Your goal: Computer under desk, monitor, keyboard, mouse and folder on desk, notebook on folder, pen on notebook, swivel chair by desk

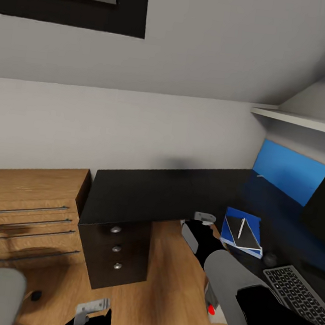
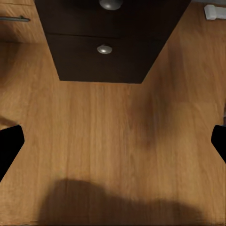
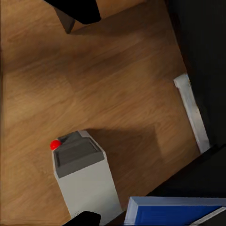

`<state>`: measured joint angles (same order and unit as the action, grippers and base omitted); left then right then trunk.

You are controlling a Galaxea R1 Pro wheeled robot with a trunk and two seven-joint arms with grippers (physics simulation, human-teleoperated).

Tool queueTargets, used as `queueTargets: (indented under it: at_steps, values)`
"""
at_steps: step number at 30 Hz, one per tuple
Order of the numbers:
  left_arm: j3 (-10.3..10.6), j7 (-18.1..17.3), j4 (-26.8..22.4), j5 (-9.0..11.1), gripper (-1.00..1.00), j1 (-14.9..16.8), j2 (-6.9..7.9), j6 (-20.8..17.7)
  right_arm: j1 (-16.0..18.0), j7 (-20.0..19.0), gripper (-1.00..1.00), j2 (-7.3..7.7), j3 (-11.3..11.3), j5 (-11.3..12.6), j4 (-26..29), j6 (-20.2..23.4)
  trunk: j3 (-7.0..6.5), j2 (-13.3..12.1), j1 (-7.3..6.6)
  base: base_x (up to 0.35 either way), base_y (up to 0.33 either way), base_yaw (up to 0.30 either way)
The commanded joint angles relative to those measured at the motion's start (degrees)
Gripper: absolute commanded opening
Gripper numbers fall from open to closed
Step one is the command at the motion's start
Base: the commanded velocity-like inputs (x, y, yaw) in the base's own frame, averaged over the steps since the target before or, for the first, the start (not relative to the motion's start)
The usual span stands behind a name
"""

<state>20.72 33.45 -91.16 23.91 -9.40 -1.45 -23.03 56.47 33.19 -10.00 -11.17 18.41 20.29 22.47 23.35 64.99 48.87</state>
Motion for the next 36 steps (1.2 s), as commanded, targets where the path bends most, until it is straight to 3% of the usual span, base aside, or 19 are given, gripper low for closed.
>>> queueTargets:
  at_steps: [1, 9, 20, 28, 36]
  values:
    - [-0.25, 0.39, -0.11, 0.44, 1.00, 0.00, -0.02, -0.14, 0.02, 0.17, 1.00, 0.00, -0.74, 0.13, 0.06, 0.41, 0.13, 0.05, -0.03, -0.303, -0.183, 0.079]
    - [-2.08, 0.37, -0.07, 0.44, 1.00, 0.00, -0.04, -0.17, -0.09, -2.43, 1.00, 0.00, -3.14, 0.14, 0.10, 0.34, 0.81, 0.05, -0.03, -0.297, -0.195, 0.027]
    - [-2.53, 0.39, -0.07, 0.43, 1.00, 0.00, -0.05, -0.18, -0.34, -5.61, 1.00, 0.00, -3.52, 0.13, 0.10, 0.22, 1.80, 0.05, -0.03, -0.290, -0.155, -0.045]
    - [-2.73, 0.39, -0.07, 0.41, 1.00, 0.00, 0.01, -0.10, -0.80, -5.82, 1.00, 0.00, -3.72, 0.05, 0.10, -1.58, 2.45, 0.05, -0.03, -0.075, -0.028, -0.042]
    - [-2.89, 0.39, -0.07, 0.37, 1.00, 0.00, 0.03, -0.10, -2.60, -5.74, 1.00, 0.00, -8.57, 0.04, 1.80, -4.00, 2.17, 0.05, -0.03, -0.001, 0.000, 0.106]
